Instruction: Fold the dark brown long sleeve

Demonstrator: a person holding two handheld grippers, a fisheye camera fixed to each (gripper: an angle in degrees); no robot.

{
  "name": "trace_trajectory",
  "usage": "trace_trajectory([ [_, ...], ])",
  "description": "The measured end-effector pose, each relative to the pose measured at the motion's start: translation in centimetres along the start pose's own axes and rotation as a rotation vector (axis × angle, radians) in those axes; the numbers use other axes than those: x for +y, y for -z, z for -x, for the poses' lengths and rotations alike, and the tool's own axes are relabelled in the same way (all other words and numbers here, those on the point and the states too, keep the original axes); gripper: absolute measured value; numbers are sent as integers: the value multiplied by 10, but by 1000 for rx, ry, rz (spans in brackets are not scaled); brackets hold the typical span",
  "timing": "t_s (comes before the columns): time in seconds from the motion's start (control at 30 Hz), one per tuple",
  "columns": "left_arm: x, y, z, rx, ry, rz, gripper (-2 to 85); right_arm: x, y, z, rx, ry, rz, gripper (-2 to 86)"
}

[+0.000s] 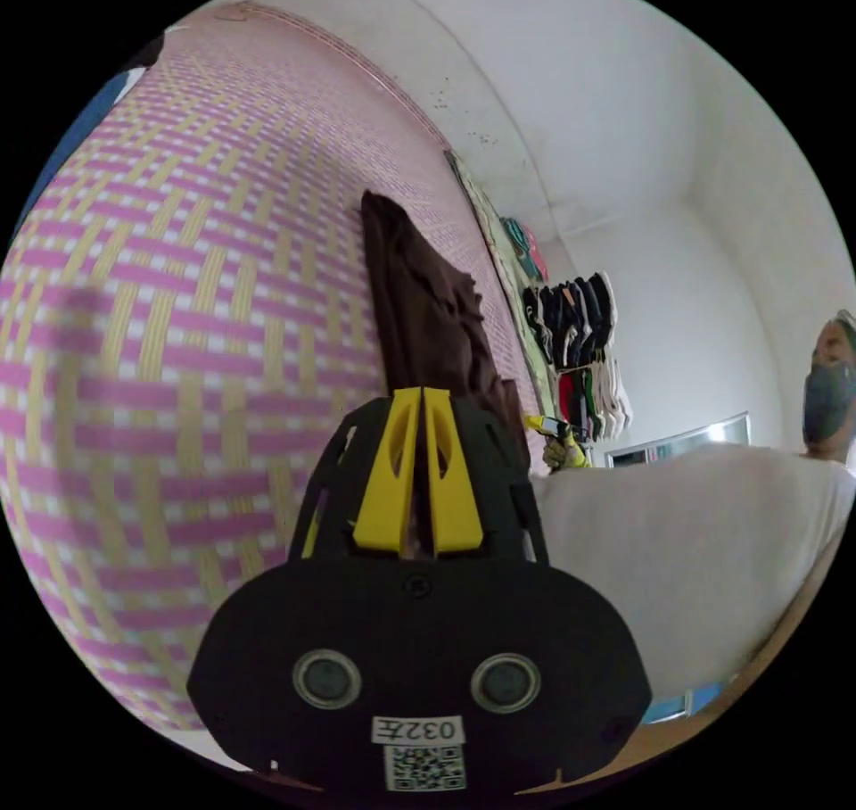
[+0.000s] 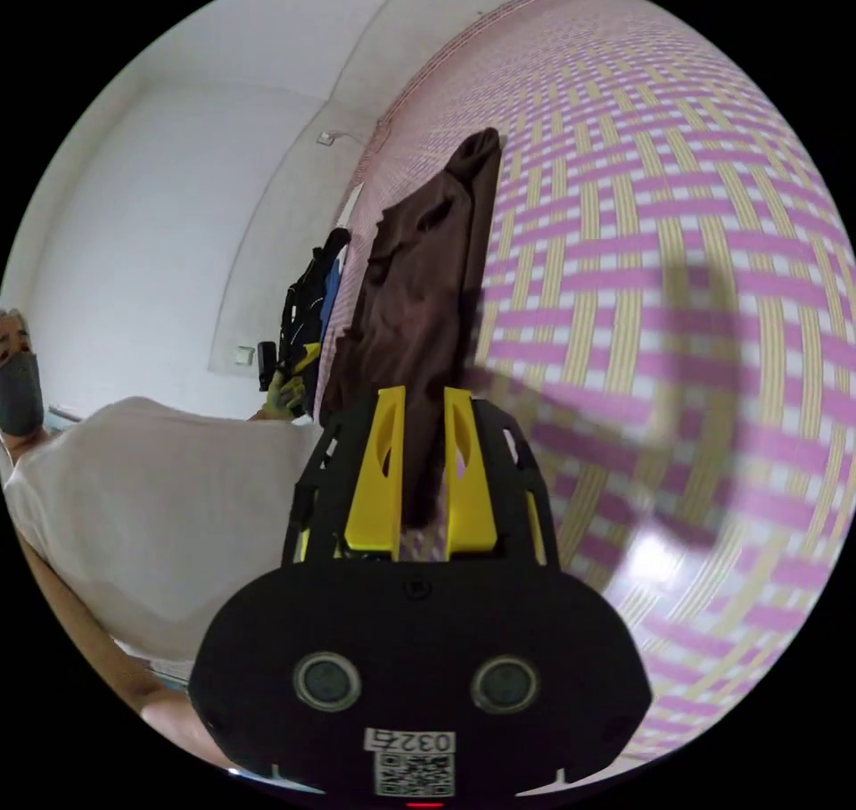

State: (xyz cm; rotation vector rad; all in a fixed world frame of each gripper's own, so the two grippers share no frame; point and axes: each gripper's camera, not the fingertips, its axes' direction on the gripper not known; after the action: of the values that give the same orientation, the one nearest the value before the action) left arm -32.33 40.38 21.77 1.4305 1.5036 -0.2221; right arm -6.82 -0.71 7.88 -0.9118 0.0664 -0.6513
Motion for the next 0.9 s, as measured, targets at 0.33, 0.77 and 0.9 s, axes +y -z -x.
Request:
trace_trajectory([
  [0.33, 108, -26, -68, -85, -52, 176, 87, 104, -38, 31, 65, 78, 119, 110],
  [0.77, 131, -61, -161, -269, -312, 332, 115, 133, -77, 86, 282, 378, 227, 111],
  [0.9, 141, -54, -180, -312, -321, 318, 119, 141, -82, 91, 309, 394, 232, 106],
])
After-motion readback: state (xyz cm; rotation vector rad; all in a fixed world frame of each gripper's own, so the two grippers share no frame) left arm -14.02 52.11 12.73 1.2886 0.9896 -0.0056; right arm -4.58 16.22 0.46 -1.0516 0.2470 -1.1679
